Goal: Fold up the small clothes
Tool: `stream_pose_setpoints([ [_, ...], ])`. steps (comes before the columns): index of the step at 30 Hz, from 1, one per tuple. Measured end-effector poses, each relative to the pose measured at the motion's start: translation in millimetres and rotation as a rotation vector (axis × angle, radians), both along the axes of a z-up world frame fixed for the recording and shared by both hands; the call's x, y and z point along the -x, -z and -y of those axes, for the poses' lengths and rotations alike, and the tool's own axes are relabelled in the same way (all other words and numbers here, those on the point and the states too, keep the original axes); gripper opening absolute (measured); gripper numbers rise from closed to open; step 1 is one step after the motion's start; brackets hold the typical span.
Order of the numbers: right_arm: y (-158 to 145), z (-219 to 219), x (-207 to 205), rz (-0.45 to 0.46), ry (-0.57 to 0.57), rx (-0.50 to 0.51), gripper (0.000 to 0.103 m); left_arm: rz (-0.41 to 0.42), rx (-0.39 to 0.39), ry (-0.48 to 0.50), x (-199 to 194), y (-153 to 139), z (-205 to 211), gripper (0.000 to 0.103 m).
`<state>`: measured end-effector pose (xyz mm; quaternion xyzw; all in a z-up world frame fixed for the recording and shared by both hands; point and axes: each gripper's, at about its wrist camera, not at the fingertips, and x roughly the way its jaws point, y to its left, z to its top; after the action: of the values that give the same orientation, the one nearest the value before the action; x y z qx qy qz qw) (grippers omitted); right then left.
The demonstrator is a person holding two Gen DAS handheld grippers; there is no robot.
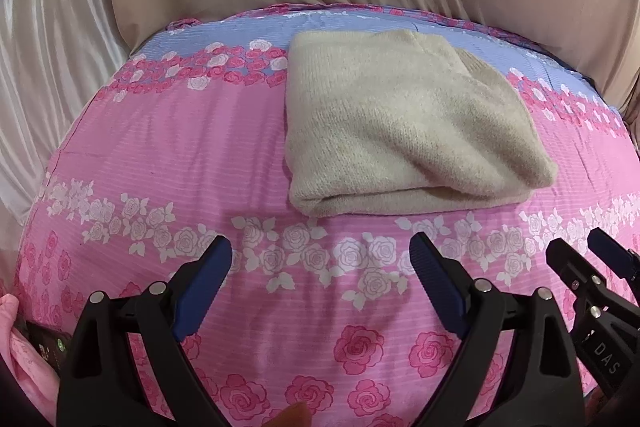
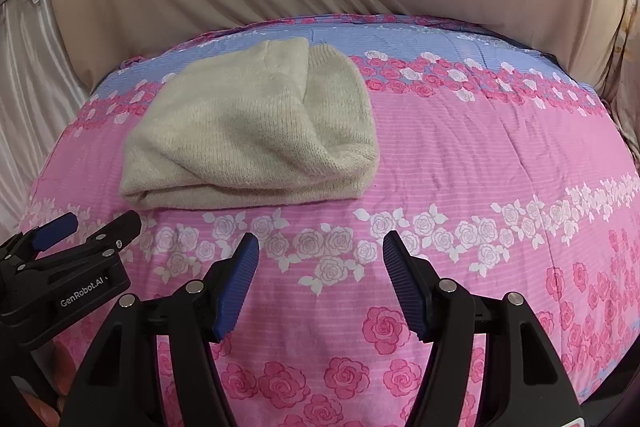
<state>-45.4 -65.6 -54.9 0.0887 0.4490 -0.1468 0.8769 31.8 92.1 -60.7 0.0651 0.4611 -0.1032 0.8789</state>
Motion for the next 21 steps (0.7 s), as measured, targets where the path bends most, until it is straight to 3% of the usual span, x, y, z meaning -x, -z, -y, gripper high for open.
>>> stream_pose_setpoints([
  [12, 2.8, 0.0, -3.7, -0.001, -0.001, 0.002, 0.063, 0.017, -0.028, 0.006, 0.3, 0.1, 5.4, 0.089],
  [21, 5.4, 0.7, -5.8, -0.009, -0.001, 0.001, 0.063, -0.018, -0.011, -0.008, -5.2, 4.5, 0.4, 0.089],
])
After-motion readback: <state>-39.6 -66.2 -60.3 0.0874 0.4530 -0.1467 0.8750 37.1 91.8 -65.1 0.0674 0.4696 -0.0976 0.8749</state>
